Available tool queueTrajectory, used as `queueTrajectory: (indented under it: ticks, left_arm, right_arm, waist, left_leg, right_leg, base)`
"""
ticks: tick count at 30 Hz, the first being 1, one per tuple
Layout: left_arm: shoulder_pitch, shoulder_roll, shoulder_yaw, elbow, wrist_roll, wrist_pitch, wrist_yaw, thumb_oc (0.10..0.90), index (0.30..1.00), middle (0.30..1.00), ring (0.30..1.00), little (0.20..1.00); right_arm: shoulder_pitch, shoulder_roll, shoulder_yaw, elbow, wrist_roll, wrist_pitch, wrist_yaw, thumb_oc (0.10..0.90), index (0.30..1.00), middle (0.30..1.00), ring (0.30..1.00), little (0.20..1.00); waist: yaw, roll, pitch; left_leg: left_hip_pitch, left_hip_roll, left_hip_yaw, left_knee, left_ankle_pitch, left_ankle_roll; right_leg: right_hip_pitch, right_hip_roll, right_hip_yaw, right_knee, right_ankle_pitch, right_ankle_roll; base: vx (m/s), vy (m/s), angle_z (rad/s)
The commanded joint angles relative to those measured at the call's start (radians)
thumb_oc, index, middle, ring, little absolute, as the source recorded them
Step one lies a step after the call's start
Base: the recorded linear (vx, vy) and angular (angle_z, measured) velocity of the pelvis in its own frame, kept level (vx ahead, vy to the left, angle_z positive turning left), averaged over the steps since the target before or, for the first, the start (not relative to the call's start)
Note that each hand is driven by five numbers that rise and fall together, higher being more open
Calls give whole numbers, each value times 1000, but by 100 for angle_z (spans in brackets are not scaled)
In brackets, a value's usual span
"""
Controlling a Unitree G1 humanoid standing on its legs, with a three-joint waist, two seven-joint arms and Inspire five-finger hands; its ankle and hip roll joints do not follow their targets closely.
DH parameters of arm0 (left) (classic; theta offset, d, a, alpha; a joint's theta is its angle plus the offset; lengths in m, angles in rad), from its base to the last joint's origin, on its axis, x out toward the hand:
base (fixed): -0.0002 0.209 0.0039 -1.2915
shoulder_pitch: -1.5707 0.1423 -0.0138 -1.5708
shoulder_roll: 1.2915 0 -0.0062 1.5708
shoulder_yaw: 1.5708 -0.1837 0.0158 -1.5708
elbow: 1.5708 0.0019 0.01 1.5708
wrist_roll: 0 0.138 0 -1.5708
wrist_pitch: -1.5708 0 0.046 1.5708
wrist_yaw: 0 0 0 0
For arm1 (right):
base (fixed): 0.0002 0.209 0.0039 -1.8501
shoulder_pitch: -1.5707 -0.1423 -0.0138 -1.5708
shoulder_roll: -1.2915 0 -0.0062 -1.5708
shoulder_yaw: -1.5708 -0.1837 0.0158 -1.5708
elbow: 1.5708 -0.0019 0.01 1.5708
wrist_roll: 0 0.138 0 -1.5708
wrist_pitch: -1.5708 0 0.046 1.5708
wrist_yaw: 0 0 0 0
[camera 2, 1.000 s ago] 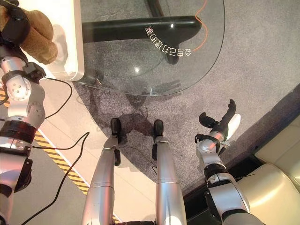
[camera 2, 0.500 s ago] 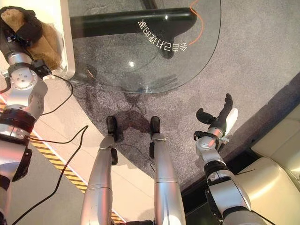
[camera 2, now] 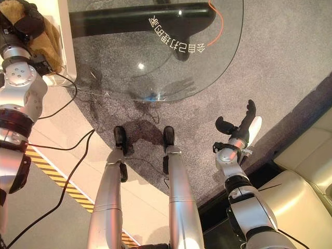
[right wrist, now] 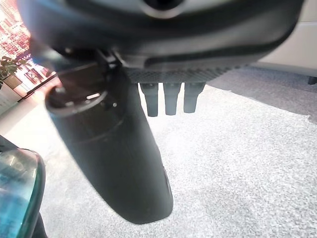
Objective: Wipe the table with a cloth and put it in the basket.
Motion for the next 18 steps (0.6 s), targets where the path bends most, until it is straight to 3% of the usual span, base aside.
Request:
queueTrajectory:
  ticks: [1, 18]
  left_arm:
    - [-90, 85, 14, 36, 2, -22, 17, 800, 900, 900, 900, 900]
    - [-98, 74, 13, 69, -19, -13, 22, 800, 900, 900, 900, 900]
  right_arm:
    - [5, -71, -19, -24, 27, -41, -33, 800, 900, 900, 900, 900]
    - [-8, -72, -9, -24, 35, -40, -43, 800, 900, 900, 900, 900]
  waist:
    - [9, -7, -27]
    - [7, -8, -27]
  left_leg:
    - [1, -34, 94, 112, -145, 81]
    - [-16, -35, 93, 122, -145, 80]
  right_leg:
    - [57, 54, -45, -114, 39, -13]
    - [40, 50, -49, -111, 44, -14]
  base:
    - [0, 0, 0]
    - [0, 0, 0]
